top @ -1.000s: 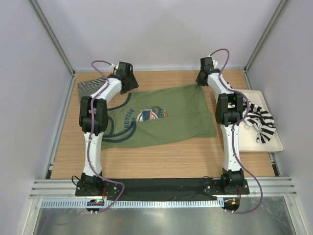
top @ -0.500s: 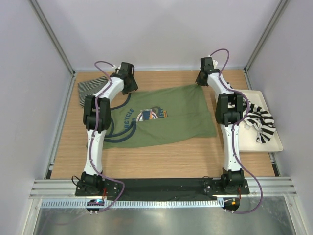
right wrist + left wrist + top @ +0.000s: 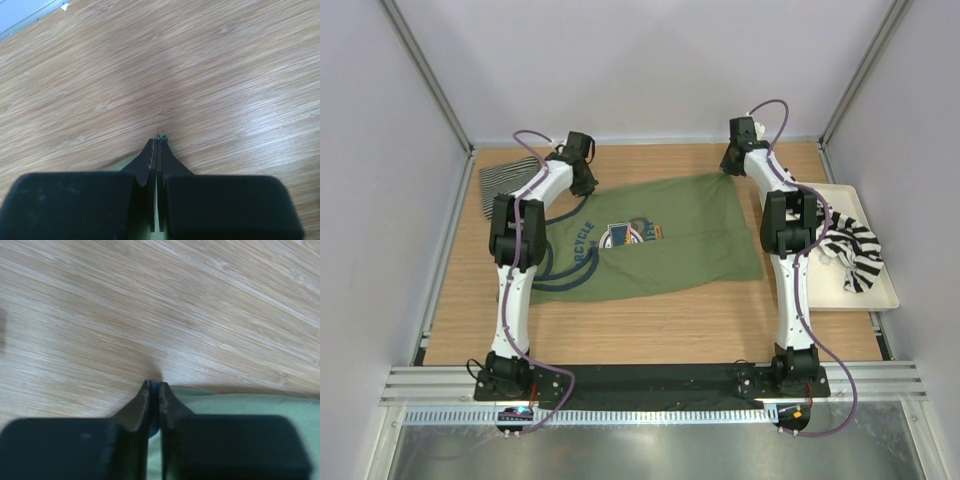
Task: Fold and stack the tank tops
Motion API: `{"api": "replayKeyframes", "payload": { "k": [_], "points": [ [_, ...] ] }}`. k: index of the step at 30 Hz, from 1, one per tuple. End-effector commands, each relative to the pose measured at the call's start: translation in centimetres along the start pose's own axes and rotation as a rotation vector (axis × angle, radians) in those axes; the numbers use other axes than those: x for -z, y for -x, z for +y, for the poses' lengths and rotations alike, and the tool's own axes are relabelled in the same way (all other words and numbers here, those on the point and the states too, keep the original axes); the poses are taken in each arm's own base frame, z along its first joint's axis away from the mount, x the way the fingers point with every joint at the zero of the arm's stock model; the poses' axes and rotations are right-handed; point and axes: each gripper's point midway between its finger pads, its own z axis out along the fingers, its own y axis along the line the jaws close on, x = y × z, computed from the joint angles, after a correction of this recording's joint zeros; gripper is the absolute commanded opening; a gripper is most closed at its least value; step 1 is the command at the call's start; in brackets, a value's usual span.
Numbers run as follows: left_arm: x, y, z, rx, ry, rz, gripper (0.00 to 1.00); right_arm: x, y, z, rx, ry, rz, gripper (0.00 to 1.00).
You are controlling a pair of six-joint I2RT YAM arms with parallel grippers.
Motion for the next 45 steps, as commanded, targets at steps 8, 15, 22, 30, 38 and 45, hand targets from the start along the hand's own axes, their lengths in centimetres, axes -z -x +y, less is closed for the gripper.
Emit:
{"api": "replayKeyframes", "payload": {
  "k": [8,15,22,30,38,45],
  "points": [
    [3.0,4.3,-0.2,-0.023,0.014,-0.105,0.00,4.0,5.1,1.8,-0.007,0.050,-0.124,0.01],
    [5.3,5.5,0.0,-0.060,0.019,-0.167,0.00,6.8,6.6,2.2,-0.038,0.090,-0.174,0.01],
    [7.0,4.9,-0.1,-0.078,0.023,-0.177,0.00,10.0,6.8,2.0,-0.061,0.112,-0.196,0.01],
    [9.3,2.2,-0.1,-0.131,0.051,-0.174,0.00,12.5,4.0,-0.1,-0.077,0.088,-0.163,0.01],
    [12.4,-0.4,1.0,-0.172,0.085,-0.198,0.00,15.5,0.7,-2.6,-0.108,0.059,-0.144,0.01],
    [12.6,-4.7,3.1,-0.204,0.119,-0.158,0.00,18.2,-2.3,-5.2,-0.112,0.026,-0.139,0.01]
  ]
}}
